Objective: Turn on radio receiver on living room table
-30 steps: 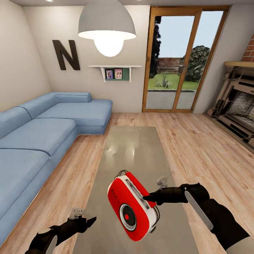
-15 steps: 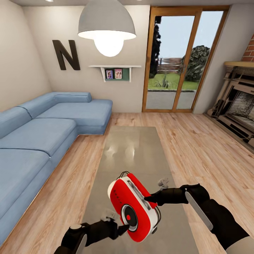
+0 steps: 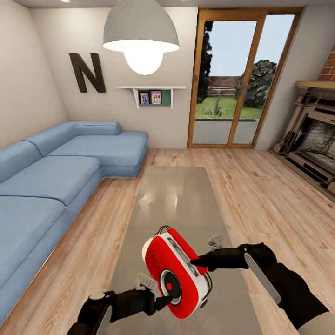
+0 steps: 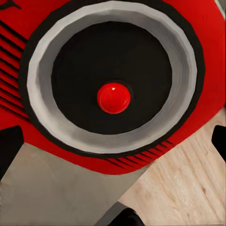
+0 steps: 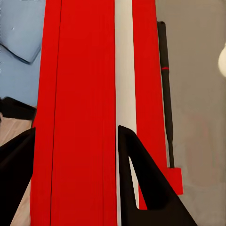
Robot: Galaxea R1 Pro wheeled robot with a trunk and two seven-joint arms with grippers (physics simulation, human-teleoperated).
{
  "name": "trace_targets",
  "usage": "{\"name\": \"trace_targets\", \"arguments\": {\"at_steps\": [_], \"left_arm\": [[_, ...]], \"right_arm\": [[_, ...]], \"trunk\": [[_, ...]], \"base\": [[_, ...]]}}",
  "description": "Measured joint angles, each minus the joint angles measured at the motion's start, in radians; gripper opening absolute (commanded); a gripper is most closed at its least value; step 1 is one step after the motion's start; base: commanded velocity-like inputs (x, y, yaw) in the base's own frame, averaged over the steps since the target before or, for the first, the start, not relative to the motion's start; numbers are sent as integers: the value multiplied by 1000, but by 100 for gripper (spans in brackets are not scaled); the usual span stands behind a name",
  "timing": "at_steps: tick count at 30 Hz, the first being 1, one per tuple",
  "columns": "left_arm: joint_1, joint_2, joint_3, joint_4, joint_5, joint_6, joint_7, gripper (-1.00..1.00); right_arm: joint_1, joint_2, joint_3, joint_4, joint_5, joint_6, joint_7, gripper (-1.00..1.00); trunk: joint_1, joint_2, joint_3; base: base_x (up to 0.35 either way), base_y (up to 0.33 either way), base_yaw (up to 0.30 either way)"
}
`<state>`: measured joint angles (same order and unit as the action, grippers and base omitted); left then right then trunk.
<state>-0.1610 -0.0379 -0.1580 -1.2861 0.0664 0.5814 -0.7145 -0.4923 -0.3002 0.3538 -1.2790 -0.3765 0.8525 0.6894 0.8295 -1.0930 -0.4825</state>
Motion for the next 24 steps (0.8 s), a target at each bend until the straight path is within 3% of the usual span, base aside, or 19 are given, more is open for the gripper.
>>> {"name": "trace_targets", "arguments": {"at_steps": [7,21,22,24], "left_arm": [[0,19,3,-17,1,3,-41,100],[0,18,3,-18,2,5,-43,100],[0,18,3,-18,2,4,-43,-100],[1,16,3,-18,2,4,-43,-100]], "right_arm": [[1,-39,2,19,6,-61,8,-100],[2,-43,7,21,5,-68,5,-100],[2,-43,8,21,5,-68,5,-100],[2,-43,8,20,6,-70,4,-100]], "trunk": [[0,0,0],[0,0,0],[0,0,0],[0,0,0]], "base": [[0,0,0],[0,0,0],[0,0,0],[0,0,0]]}}
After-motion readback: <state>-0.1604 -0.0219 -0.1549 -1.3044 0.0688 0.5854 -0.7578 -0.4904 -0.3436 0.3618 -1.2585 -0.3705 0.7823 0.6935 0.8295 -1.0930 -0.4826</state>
